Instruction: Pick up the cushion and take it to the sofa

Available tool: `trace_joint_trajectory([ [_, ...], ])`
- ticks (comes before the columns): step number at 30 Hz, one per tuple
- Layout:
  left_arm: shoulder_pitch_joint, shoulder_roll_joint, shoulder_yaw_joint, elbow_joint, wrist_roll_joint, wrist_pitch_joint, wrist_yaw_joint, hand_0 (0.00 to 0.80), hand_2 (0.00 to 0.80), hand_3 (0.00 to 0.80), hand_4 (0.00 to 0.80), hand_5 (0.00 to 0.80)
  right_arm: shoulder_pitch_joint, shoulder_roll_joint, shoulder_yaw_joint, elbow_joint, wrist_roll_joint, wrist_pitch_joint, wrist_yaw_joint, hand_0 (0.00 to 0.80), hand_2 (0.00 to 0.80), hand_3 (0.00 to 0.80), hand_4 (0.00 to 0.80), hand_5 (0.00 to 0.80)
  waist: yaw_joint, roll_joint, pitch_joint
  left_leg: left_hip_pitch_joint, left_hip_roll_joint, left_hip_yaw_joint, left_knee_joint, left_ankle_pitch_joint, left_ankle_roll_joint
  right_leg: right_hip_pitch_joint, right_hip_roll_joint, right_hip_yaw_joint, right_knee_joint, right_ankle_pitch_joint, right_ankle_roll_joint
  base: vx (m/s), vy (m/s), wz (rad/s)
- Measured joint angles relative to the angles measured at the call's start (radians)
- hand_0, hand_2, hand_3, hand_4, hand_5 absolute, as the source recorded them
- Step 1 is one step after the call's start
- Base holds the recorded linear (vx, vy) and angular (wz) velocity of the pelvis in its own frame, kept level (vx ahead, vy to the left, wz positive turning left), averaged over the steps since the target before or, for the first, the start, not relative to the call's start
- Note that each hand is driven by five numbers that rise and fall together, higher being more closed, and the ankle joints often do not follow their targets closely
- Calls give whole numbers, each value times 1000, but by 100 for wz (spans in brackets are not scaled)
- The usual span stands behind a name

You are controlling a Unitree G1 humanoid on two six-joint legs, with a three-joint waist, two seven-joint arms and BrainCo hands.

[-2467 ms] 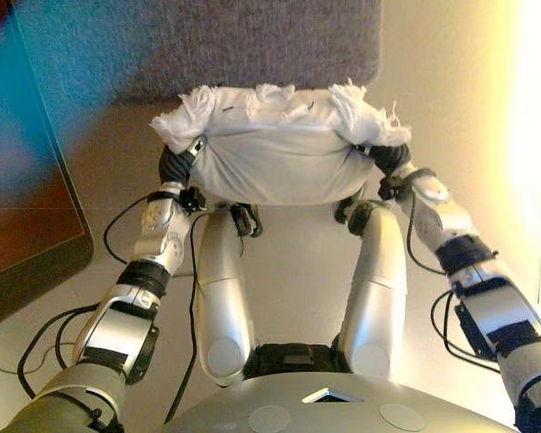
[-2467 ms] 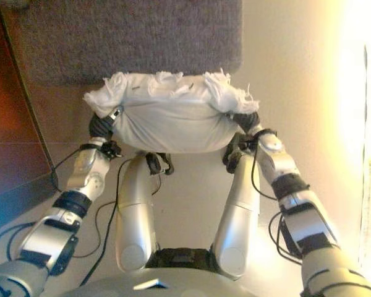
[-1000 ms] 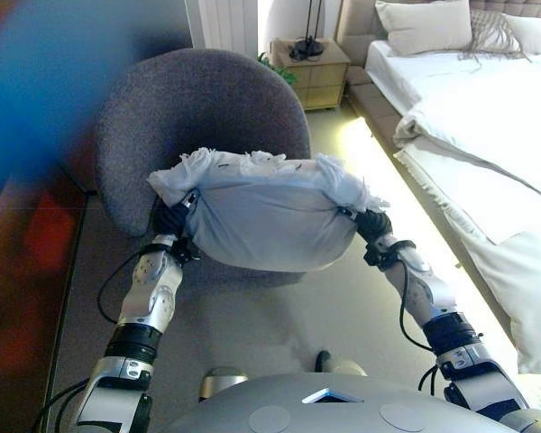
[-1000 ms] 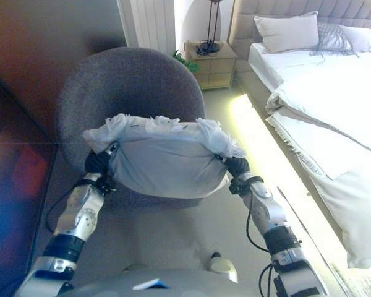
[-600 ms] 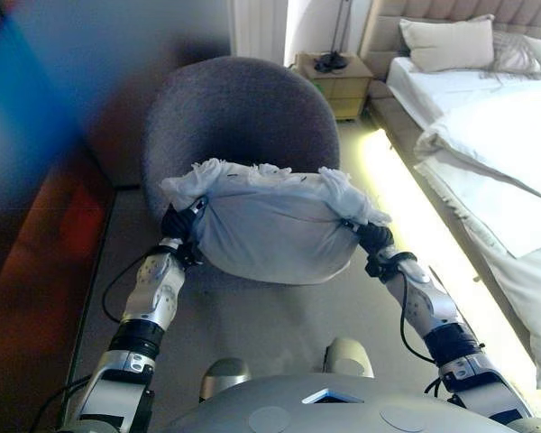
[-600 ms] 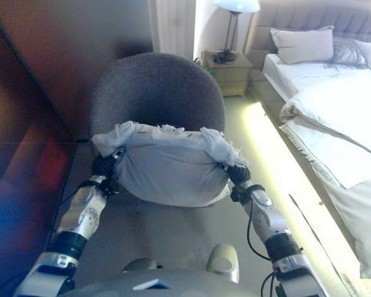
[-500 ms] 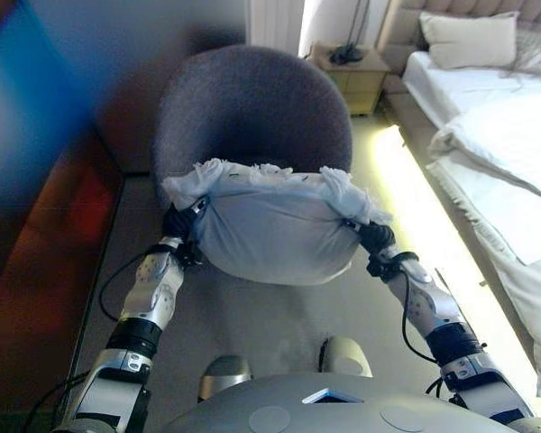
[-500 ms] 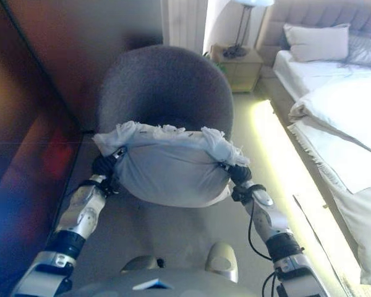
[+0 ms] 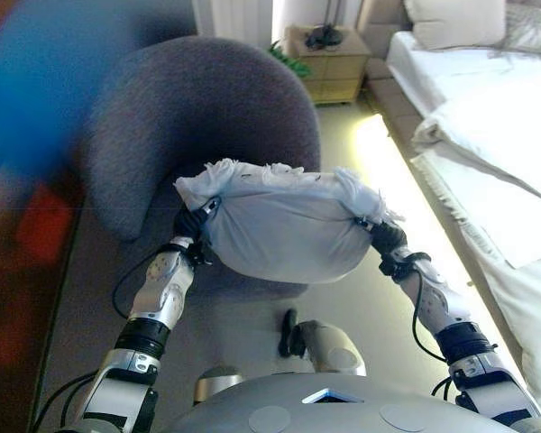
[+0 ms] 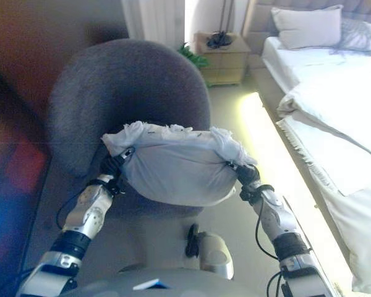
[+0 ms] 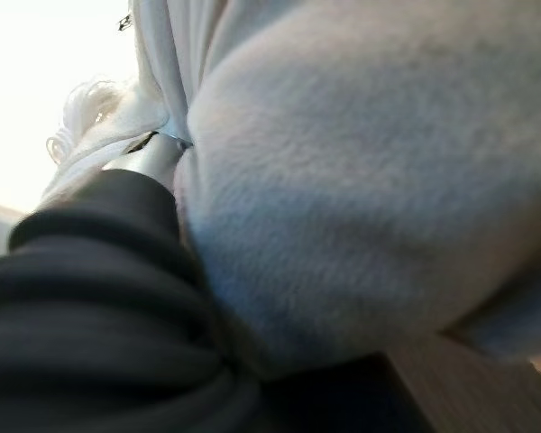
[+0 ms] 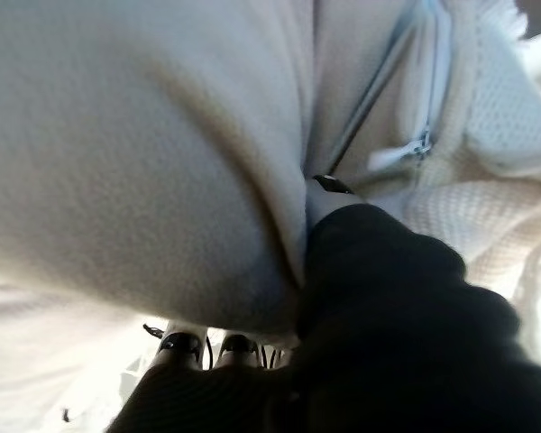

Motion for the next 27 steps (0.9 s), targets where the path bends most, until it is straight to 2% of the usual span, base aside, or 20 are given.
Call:
trace_joint_trajectory([
  [2,4,-9,0,0,0,-1,10,800,800,800,800,800,1,-9,1,0,-19,4,11,800,800,800,800,800,8,-16,-9,-113,22,28,296,57,-55,37,2,2,-29,-4,-80,280,-197,-45],
  [3,6,-21,0,-1,0,-1,17,800,800,800,800,800,-3,-12,1,0,-19,4,15,800,800,800,800,800,18,-11,-11,-177,32,34,462,108,-58,55,8,10,-36,-11,-109,238,-122,-64],
  [4,9,-28,1,-1,0,-1,25,800,800,800,800,800,-5,-21,4,1,-19,6,17,800,800,800,800,800,19,-5,-15,-228,40,35,567,139,-57,79,10,15,-50,-20,-120,205,-63,-47],
  [6,11,-28,11,-14,0,-2,28,800,800,800,800,800,-5,-20,15,1,-19,12,27,800,800,800,800,800,15,-16,-13,-287,59,74,643,171,-31,127,17,26,-86,-25,-122,204,13,-25],
  [7,11,-27,19,-15,0,-2,28,800,800,800,800,800,-6,-22,26,1,-19,12,31,800,800,800,800,800,18,-20,-11,-306,71,92,622,174,-27,150,23,39,-107,-25,-121,204,66,-23],
  [10,20,-16,41,-16,-1,-2,29,800,800,800,800,800,-26,-21,68,1,-19,14,33,800,800,800,800,800,44,-24,-12,-313,96,86,454,181,-15,186,43,79,-142,-24,-123,186,97,-44],
  [11,25,-11,49,-16,-1,-2,29,800,800,800,800,800,-40,-20,78,1,-19,22,33,800,800,800,800,800,51,-27,-8,-317,101,77,400,184,-14,196,46,97,-144,-21,-128,170,136,-49],
  [13,30,-11,63,-16,-2,-2,28,800,800,800,800,800,-55,-12,82,1,-21,36,31,800,800,800,800,800,47,-26,-6,-307,106,52,316,185,-12,221,47,104,-151,-20,-130,147,153,-24],
  [16,29,-8,68,-17,-1,0,28,800,800,800,800,800,-85,-8,81,1,-22,62,19,800,800,800,800,800,47,-21,-2,-242,97,31,163,188,-7,222,46,122,-143,-29,-112,118,170,-13],
  [17,29,-8,67,-17,-1,1,28,800,800,800,800,800,-90,-8,81,1,-22,66,15,800,800,800,800,800,46,-18,-1,-216,90,29,98,189,-5,221,44,123,-135,-34,-103,87,160,-5],
  [19,28,-10,64,-17,-1,3,28,800,800,800,800,800,-96,-15,80,1,-22,73,4,800,800,800,800,800,44,3,2,-169,74,33,-19,215,22,212,43,124,-106,-54,-73,45,157,3],
  [22,18,-10,58,-12,0,12,34,800,800,800,800,800,-104,-17,81,-1,-42,76,-34,800,800,800,800,800,44,10,-1,-124,30,38,-161,219,-2,166,-3,123,-49,-72,-25,-9,168,14],
  [24,18,-10,55,-5,0,12,54,800,800,800,800,800,-105,1,83,-2,-57,76,-54,800,800,800,800,800,46,12,-1,-121,-12,37,-186,236,24,154,-44,126,-42,-66,0,-43,168,14],
  [27,10,-1,62,12,1,11,94,800,800,800,800,800,-108,27,109,-2,-74,79,-87,800,800,800,800,800,53,21,0,-123,-49,41,-197,245,55,144,-85,128,-42,-50,31,-54,128,8],
])
